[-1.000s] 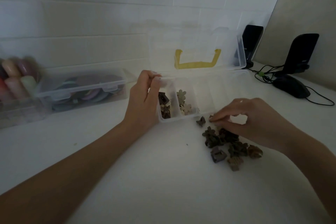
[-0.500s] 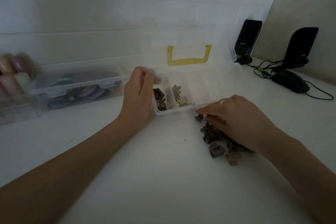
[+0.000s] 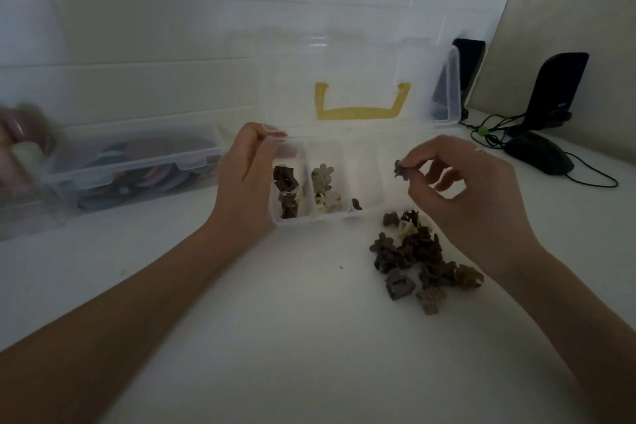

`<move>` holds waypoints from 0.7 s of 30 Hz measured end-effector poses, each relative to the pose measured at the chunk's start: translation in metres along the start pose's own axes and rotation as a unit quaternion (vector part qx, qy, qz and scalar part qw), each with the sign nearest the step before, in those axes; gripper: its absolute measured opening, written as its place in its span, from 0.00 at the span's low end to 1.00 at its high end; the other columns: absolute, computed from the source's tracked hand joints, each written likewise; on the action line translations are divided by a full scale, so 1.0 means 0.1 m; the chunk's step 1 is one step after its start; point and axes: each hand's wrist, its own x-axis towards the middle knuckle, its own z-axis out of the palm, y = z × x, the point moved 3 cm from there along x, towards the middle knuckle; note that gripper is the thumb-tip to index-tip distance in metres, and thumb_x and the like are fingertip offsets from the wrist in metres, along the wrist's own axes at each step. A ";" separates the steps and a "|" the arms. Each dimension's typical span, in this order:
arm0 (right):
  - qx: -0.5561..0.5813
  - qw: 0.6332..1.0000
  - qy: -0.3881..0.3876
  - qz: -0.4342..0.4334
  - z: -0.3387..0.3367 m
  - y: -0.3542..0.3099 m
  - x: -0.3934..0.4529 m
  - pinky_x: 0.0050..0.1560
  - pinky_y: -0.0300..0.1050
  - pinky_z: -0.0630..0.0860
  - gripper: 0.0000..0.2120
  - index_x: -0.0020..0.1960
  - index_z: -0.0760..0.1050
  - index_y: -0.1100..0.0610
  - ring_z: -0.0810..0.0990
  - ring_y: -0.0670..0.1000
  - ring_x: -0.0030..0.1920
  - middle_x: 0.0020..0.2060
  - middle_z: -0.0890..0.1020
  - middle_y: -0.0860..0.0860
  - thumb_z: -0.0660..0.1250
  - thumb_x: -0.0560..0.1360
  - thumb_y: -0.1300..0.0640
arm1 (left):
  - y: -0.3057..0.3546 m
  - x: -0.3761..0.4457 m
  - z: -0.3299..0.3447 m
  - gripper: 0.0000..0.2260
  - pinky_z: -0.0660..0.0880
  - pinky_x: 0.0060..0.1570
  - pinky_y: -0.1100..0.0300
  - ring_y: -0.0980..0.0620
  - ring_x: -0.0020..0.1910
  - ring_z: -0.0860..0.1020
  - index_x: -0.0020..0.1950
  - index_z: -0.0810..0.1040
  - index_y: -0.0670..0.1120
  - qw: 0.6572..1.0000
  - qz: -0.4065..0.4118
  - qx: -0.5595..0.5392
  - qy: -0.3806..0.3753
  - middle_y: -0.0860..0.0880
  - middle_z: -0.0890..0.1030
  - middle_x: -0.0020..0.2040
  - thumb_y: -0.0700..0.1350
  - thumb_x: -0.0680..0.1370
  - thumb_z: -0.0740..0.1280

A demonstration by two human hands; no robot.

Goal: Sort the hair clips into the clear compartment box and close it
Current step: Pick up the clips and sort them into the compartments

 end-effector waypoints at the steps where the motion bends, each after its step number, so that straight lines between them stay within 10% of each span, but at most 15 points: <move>1: -0.002 1.000 0.002 0.004 0.01 0.02 -0.01 0.40 0.45 0.75 0.07 0.45 0.78 0.51 0.77 0.47 0.38 0.40 0.80 0.39 0.67 0.71 0.62 | 0.00 0.00 0.00 0.07 0.69 0.45 0.73 0.65 0.42 0.74 0.43 0.72 0.50 1.000 -0.003 -0.009 -0.003 0.56 0.76 0.42 0.42 0.76 0.56; 21: -0.048 0.995 -0.064 -0.062 0.22 -0.03 -0.07 0.44 0.31 0.71 0.08 0.51 0.79 0.50 0.73 0.41 0.47 0.48 0.80 0.43 0.69 0.74 0.60 | 0.02 -0.03 0.02 0.06 0.70 0.43 0.73 0.62 0.40 0.74 0.42 0.71 0.45 0.996 -0.016 -0.090 -0.017 0.51 0.75 0.41 0.39 0.74 0.56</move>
